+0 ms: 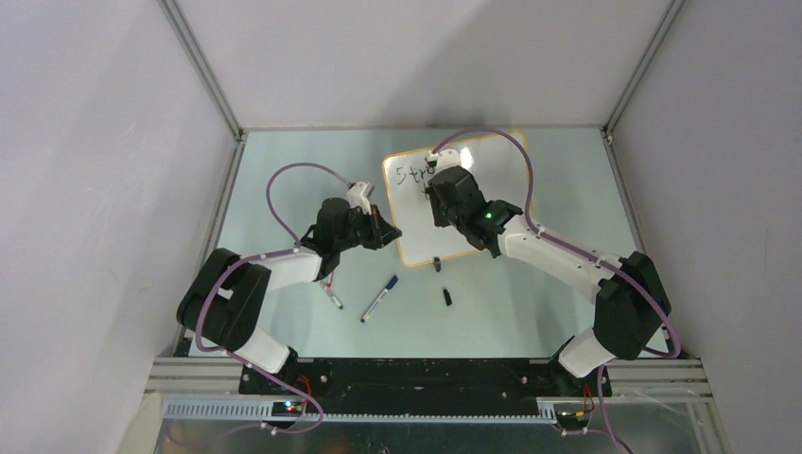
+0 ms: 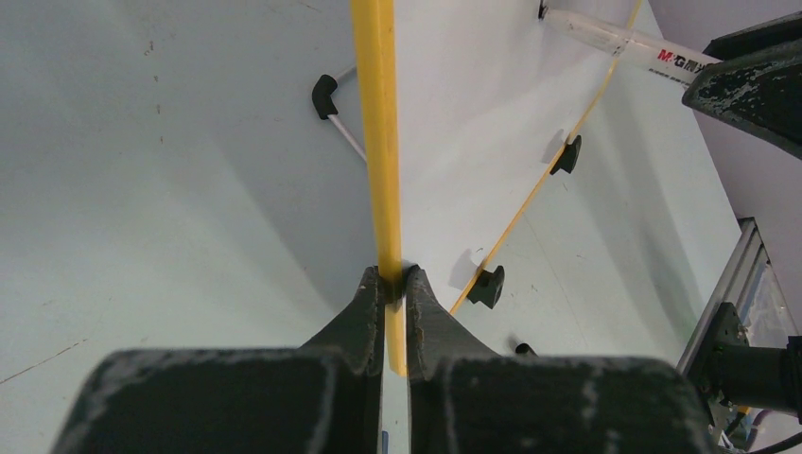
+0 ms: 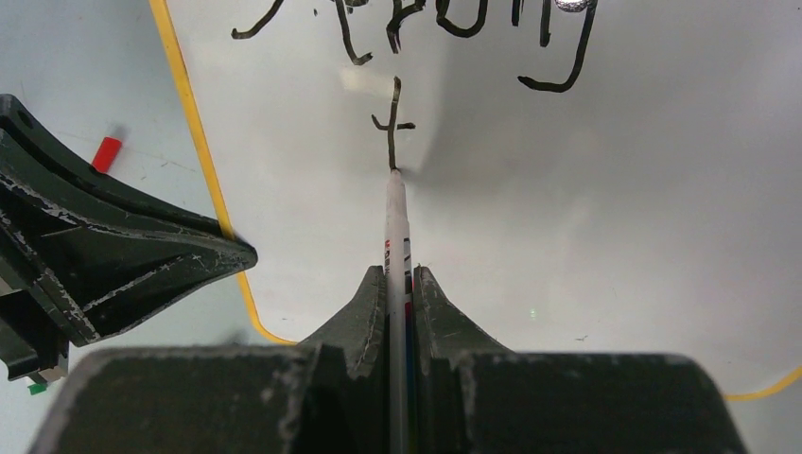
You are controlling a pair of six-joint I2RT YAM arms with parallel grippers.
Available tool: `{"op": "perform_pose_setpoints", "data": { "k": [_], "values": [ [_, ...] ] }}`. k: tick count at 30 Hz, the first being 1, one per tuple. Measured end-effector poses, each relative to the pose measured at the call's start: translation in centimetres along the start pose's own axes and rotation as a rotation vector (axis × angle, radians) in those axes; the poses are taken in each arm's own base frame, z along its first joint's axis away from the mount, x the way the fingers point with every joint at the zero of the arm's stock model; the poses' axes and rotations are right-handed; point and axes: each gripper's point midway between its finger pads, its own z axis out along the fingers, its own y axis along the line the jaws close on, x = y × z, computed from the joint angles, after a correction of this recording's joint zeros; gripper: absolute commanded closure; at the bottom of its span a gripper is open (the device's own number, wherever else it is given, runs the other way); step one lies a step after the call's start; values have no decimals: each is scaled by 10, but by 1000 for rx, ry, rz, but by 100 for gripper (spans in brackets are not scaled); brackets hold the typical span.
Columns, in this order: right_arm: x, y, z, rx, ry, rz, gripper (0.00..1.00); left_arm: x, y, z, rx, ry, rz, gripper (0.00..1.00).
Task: Write a sentence on the whiteboard
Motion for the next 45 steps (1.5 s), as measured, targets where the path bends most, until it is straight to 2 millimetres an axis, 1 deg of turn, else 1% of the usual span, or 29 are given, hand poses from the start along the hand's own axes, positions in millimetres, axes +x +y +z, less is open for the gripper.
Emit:
{"op": "perform_pose_setpoints", "data": {
  "k": [21,28,33,39,45],
  "values": [
    [-1,-2,-1,10,-3,-5,100,0,0,0,-1,-1,1,100],
    [-5,-8,-3,31,-15,-1,100,0,-1,0,0,0,2,100],
    [-10,-11,-6,30,-27,6,100,0,-1,-1,1,0,8,100],
    [-24,-12,-16,1,-65,29,100,0,-2,-1,1,1,10,100],
    [-30,-17,-16,-7,-74,45,100,0,-2,-1,1,2,10,100]
  ]
}}
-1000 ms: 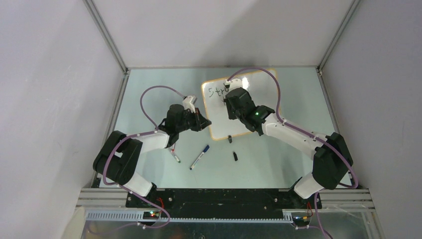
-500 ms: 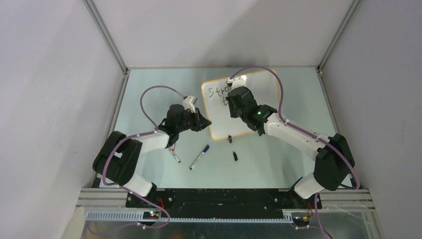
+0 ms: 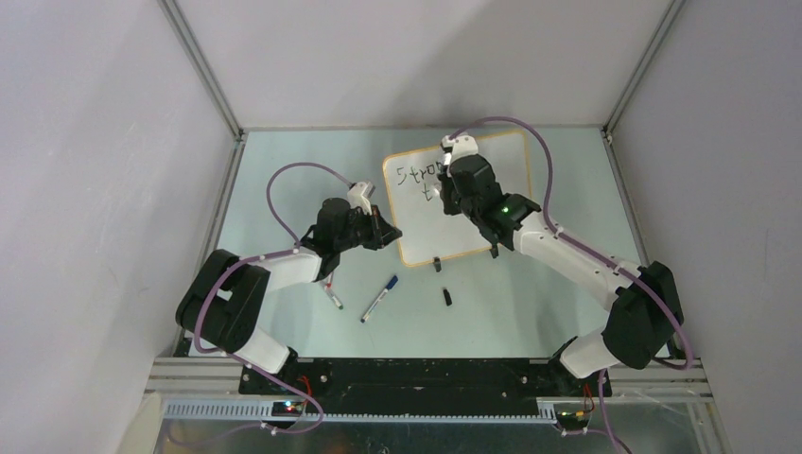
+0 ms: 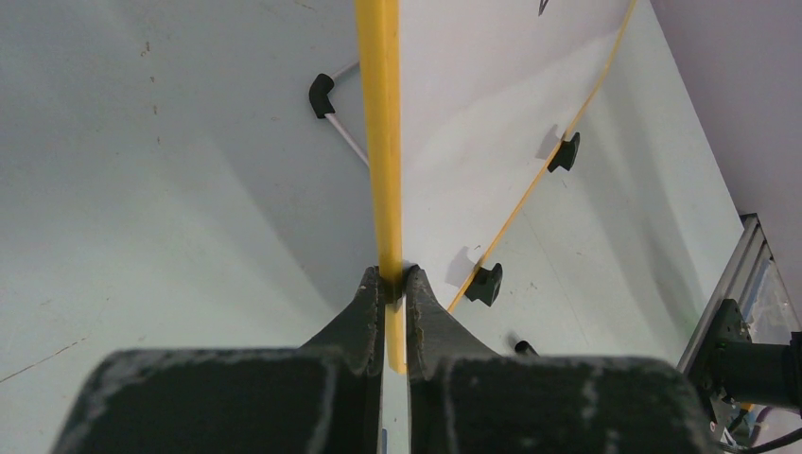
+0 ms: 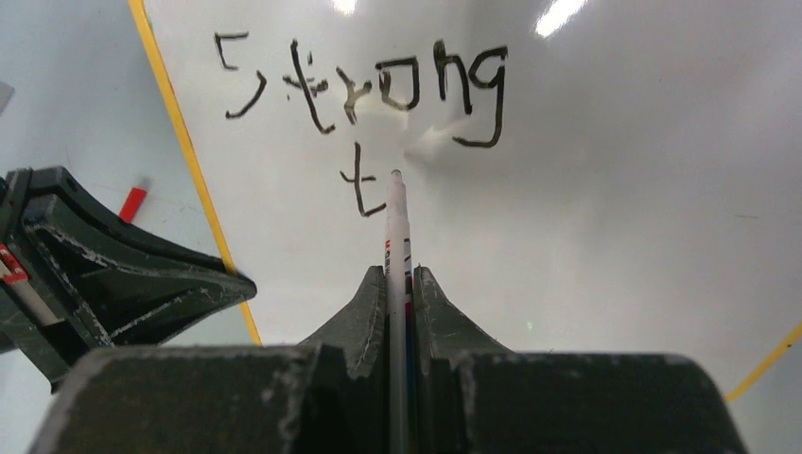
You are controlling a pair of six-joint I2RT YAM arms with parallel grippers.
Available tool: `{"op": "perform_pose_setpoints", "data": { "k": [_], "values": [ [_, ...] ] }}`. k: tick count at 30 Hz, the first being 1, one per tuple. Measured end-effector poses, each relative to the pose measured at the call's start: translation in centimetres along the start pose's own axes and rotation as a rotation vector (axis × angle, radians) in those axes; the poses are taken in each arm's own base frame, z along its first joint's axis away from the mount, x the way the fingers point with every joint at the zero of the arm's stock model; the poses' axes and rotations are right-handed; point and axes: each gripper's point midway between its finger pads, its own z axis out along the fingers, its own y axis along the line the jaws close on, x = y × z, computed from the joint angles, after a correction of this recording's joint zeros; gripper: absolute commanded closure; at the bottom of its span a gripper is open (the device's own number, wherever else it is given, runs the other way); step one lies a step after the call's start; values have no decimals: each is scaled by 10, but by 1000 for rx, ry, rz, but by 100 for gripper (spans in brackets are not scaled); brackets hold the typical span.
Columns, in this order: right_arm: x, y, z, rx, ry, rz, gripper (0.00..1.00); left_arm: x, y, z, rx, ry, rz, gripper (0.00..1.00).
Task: Write a sentence on the whiteboard
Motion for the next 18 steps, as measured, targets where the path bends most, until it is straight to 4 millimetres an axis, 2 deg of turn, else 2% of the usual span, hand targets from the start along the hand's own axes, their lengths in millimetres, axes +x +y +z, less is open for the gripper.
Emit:
{"op": "perform_pose_setpoints", "data": {
  "k": [7,18],
  "values": [
    [-12,0,3,-4,-16,11,100,0,0,0,0,0,0,100],
    [-7,3,14,-11,7,8,100,0,0,0,0,0,0,100]
  ]
}}
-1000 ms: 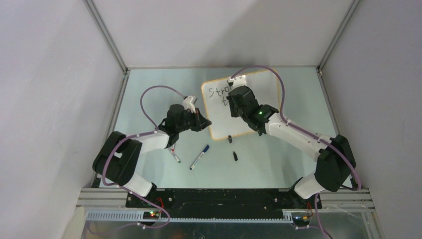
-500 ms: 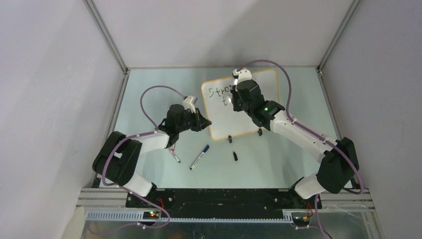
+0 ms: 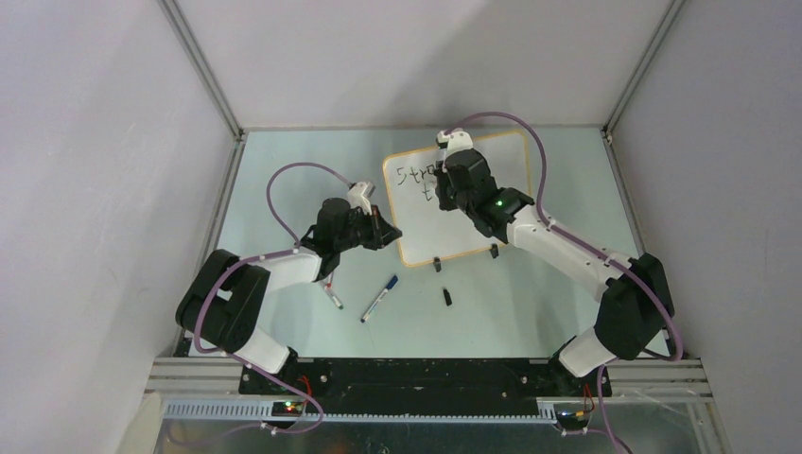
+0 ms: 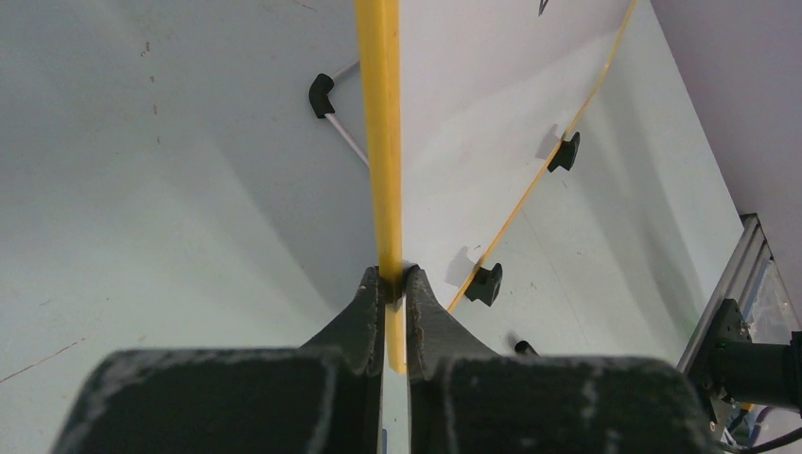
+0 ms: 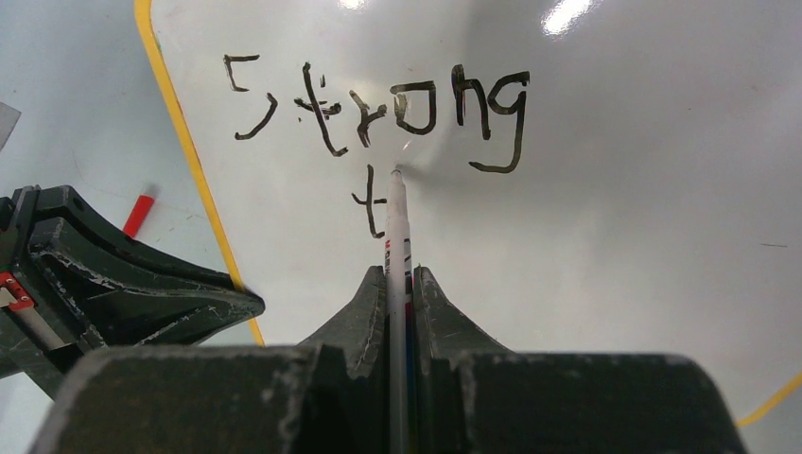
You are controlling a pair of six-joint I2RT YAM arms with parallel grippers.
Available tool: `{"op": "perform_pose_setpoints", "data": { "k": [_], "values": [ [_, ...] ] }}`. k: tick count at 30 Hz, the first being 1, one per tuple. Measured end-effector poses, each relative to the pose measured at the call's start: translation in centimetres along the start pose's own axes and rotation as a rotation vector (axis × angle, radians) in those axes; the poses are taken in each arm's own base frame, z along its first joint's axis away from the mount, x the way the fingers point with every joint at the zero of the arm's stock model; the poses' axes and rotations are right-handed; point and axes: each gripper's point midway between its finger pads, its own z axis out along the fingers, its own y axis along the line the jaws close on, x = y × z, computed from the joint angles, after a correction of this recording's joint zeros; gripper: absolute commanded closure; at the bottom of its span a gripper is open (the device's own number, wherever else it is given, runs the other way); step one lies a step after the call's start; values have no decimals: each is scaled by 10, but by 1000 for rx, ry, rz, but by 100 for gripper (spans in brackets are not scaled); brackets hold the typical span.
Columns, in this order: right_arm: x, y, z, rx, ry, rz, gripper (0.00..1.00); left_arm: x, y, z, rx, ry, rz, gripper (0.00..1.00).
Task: Write a sentence on the whiteboard
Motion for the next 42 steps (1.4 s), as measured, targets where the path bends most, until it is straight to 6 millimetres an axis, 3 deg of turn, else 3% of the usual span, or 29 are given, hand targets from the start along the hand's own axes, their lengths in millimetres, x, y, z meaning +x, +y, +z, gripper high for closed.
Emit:
{"op": "perform_pose_setpoints", "data": {
  "k": [26,35,42],
  "values": [
    [2,-3,7,13,15,11,100,0,1,0,-9,-2,0,100],
    [7,-4,6,22,34,24,100,0,1,0,-9,-2,0,100],
    [25,-3,3,25,72,10,100,0,2,0,-12,-3,0,100]
  ]
}}
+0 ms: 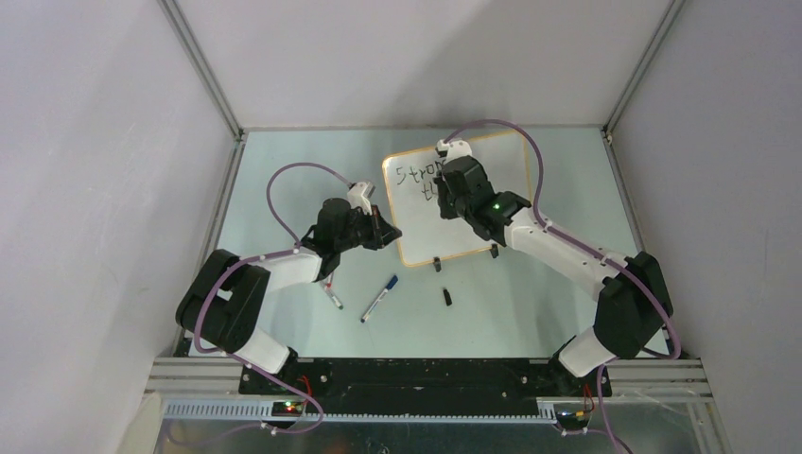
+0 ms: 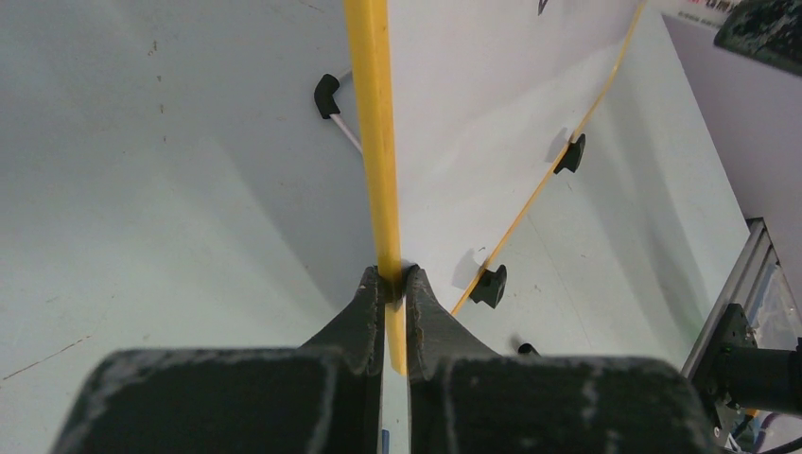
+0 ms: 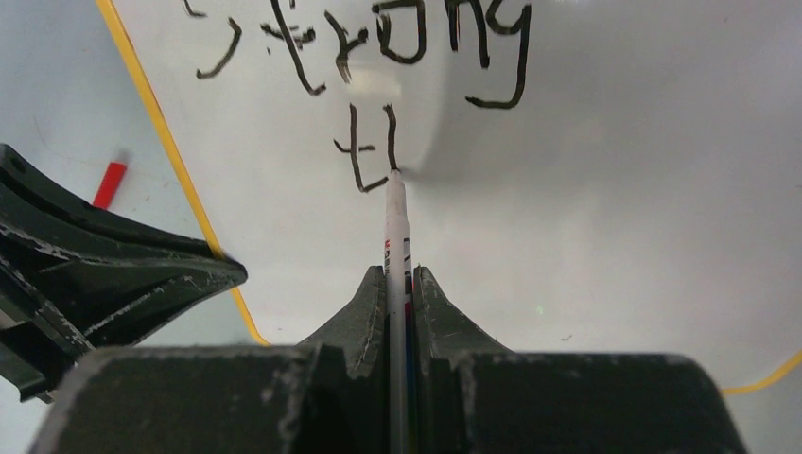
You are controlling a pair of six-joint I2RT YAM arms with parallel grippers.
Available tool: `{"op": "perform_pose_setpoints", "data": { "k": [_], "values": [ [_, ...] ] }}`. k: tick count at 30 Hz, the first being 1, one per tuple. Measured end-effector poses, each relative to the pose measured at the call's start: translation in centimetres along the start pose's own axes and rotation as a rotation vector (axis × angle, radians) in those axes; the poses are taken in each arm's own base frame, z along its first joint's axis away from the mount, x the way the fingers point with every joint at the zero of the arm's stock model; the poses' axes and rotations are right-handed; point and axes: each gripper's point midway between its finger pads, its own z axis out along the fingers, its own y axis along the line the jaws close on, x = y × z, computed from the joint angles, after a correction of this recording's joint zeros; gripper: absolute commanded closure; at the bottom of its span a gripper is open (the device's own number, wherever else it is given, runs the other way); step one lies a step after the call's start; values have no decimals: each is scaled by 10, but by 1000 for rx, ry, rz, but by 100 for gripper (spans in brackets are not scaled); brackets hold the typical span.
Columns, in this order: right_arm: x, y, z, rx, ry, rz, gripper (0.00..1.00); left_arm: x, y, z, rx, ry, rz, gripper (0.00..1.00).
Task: Write a sentence on the whiteboard
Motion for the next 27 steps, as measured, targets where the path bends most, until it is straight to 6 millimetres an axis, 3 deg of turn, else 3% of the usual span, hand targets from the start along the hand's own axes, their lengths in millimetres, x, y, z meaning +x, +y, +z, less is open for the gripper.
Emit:
{"op": "perform_pose_setpoints", "data": {
  "k": [10,27],
  "values": [
    [17,-2,-4,5,36,1,100,0,0,0,0,0,0,100],
    [15,-2,-4,-11,36,7,100,0,0,0,-2,-1,1,100]
  ]
}}
